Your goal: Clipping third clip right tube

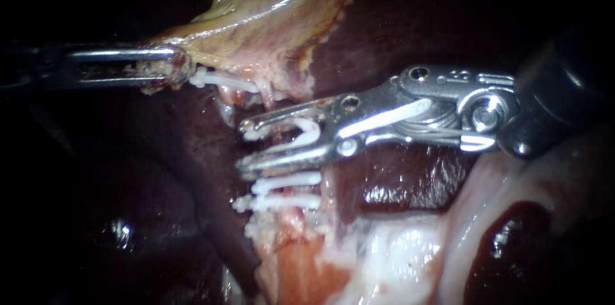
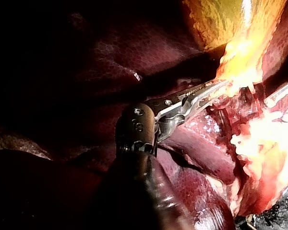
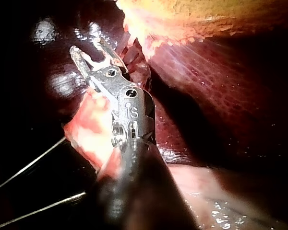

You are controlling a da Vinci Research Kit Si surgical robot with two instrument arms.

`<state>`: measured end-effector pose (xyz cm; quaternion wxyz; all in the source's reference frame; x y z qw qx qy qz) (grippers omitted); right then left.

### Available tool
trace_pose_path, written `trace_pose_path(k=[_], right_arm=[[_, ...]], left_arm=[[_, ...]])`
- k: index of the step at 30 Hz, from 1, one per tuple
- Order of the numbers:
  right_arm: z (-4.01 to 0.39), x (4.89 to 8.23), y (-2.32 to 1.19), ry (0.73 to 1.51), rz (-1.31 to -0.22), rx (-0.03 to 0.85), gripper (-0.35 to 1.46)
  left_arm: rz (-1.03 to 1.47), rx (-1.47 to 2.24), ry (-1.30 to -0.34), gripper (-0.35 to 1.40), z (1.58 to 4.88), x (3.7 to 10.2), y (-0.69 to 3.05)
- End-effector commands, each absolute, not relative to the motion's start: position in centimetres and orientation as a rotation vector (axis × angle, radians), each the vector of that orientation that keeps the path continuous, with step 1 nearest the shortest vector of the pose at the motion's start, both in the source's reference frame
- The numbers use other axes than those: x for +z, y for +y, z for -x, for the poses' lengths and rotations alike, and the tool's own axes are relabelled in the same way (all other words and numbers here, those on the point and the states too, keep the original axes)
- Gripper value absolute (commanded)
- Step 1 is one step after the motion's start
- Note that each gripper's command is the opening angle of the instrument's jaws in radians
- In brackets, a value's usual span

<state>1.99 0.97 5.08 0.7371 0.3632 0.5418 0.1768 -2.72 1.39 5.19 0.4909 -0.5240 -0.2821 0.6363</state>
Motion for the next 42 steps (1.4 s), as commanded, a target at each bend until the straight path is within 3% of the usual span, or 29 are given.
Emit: trace_pose_path(k=[1,4,8,27,42], right_arm=[[-1.99,5.08,0.97,1.19,-0.797,0.388,0.23],[-2.0,5.08,0.97,1.194,-0.808,0.399,0.41],[-2.02,5.1,0.95,1.199,-0.811,0.421,0.49],[-1.61,5.44,0.98,1.201,-0.799,0.422,0.5],[-1.7,5.99,0.86,1.165,-0.802,0.449,0.5]], left_arm=[[1.272,1.545,-0.685,-0.35,2.71,5.19,1.39],[1.272,1.545,-0.686,-0.35,2.71,5.19,1.39],[1.272,1.545,-0.686,-0.35,2.71,5.19,1.39],[1.272,1.546,-0.686,-0.35,2.7,5.19,1.39],[1.273,1.546,-0.686,-0.35,2.7,5.19,1.39]])
